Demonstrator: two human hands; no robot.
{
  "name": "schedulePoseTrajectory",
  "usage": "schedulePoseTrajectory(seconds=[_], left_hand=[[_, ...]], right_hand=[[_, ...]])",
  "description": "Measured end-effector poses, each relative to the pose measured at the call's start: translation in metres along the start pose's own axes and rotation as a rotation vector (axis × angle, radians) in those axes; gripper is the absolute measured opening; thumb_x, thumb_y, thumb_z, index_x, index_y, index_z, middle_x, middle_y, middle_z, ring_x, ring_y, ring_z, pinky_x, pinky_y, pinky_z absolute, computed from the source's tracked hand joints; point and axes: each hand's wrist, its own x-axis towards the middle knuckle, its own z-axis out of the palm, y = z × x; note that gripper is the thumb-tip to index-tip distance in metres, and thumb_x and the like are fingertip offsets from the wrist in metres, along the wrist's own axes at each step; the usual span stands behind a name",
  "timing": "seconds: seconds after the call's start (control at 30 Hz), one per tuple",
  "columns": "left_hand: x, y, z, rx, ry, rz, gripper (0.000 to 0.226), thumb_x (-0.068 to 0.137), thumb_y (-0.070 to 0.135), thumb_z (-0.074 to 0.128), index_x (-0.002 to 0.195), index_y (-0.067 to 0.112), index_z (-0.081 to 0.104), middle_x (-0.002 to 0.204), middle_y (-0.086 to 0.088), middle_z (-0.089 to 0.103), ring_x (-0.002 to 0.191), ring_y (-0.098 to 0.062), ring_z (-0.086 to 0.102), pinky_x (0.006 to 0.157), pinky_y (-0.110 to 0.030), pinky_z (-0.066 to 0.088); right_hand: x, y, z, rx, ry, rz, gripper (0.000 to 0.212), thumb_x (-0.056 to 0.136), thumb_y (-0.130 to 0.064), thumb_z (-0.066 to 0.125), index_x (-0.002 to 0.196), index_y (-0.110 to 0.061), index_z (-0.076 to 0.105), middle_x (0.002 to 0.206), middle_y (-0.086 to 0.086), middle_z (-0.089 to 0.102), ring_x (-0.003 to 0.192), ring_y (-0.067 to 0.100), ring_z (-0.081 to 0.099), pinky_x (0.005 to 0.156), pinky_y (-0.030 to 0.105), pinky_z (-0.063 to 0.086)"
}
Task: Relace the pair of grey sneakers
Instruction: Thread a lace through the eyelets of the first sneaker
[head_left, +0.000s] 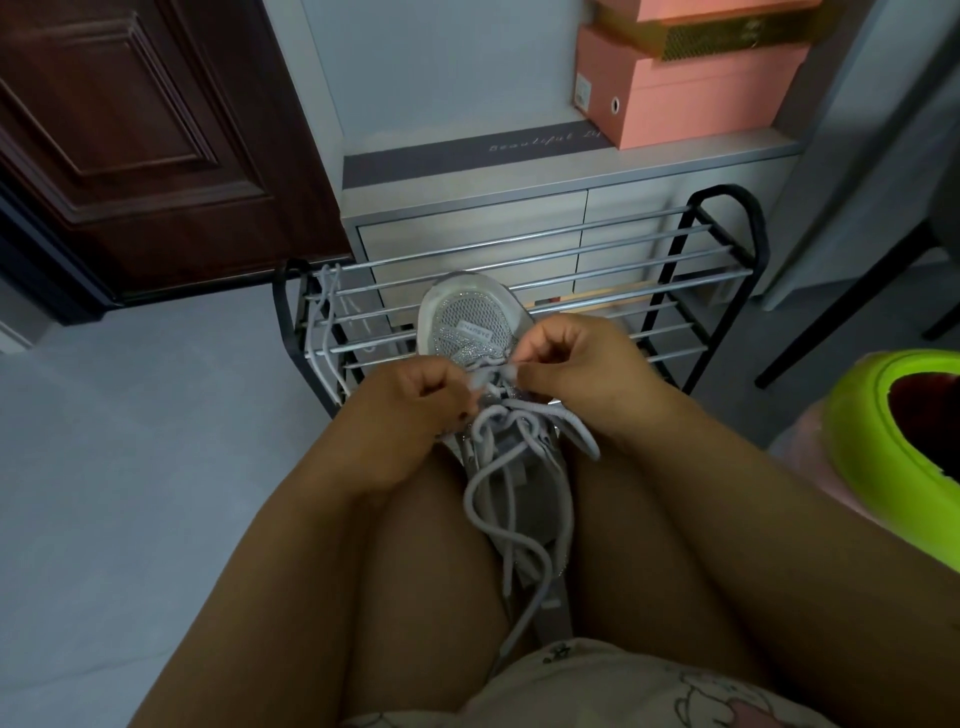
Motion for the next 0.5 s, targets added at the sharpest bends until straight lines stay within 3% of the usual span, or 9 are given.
schedulePoseTrajectory(seconds=[0.1, 0.17, 0.23, 0.37, 0.43, 0.5], left_hand=[[-0.002, -0.003, 0.001, -0.444, -0.044, -0.033, 0.025, 0.080, 0.022, 0.059, 0.055, 0.018, 0.062, 0.057, -0.001, 0.054, 0.059, -0.016, 0.042, 0.062, -0.027, 0.035], [-0.001, -0.004, 0.001, -0.590, -0.080, -0.055, 0.024, 0.078, 0.020, 0.057, 0.055, 0.015, 0.061, 0.057, -0.004, 0.051, 0.060, -0.017, 0.042, 0.064, -0.026, 0.037], [0.001, -0.002, 0.003, -0.573, -0.066, -0.076, 0.025, 0.080, 0.017, 0.057, 0.055, 0.013, 0.061, 0.056, -0.005, 0.052, 0.057, -0.014, 0.045, 0.062, -0.023, 0.041], [0.003, 0.001, 0.010, -0.334, 0.051, -0.057, 0.040, 0.091, 0.007, 0.052, 0.052, 0.015, 0.057, 0.050, 0.003, 0.051, 0.050, -0.007, 0.043, 0.055, -0.017, 0.038], [0.001, 0.000, 0.010, -0.255, 0.061, -0.040, 0.040, 0.091, 0.009, 0.052, 0.052, 0.016, 0.055, 0.048, 0.007, 0.051, 0.049, -0.004, 0.043, 0.053, -0.013, 0.039], [0.000, -0.001, 0.008, -0.202, 0.062, -0.033, 0.042, 0.091, 0.008, 0.051, 0.051, 0.019, 0.055, 0.049, 0.009, 0.054, 0.050, -0.003, 0.046, 0.053, -0.011, 0.040]], right_hand=[[-0.001, -0.001, -0.001, 0.063, -0.019, 0.015, 0.016, 0.077, 0.002, 0.070, 0.067, -0.008, 0.062, 0.058, 0.003, 0.060, 0.051, 0.012, 0.053, 0.055, 0.024, 0.047], [-0.002, -0.002, -0.003, 0.121, -0.021, 0.051, 0.017, 0.079, 0.001, 0.068, 0.067, -0.008, 0.061, 0.057, 0.004, 0.057, 0.049, 0.011, 0.052, 0.055, 0.022, 0.046], [-0.004, -0.005, -0.006, 0.123, -0.076, 0.066, 0.015, 0.080, -0.008, 0.069, 0.068, -0.005, 0.062, 0.061, 0.008, 0.057, 0.052, 0.010, 0.052, 0.055, 0.019, 0.045], [-0.009, -0.011, -0.015, -0.307, -0.282, -0.083, 0.019, 0.078, -0.020, 0.074, 0.070, -0.005, 0.065, 0.069, 0.010, 0.062, 0.060, 0.008, 0.052, 0.061, 0.022, 0.043], [-0.009, -0.012, -0.022, -0.280, -0.316, -0.101, 0.015, 0.078, -0.015, 0.074, 0.070, -0.004, 0.065, 0.074, 0.015, 0.062, 0.065, 0.013, 0.054, 0.065, 0.027, 0.043], [-0.009, -0.012, -0.030, -0.044, -0.364, -0.058, 0.015, 0.075, -0.011, 0.071, 0.071, 0.000, 0.063, 0.076, 0.024, 0.057, 0.068, 0.022, 0.052, 0.066, 0.031, 0.044]])
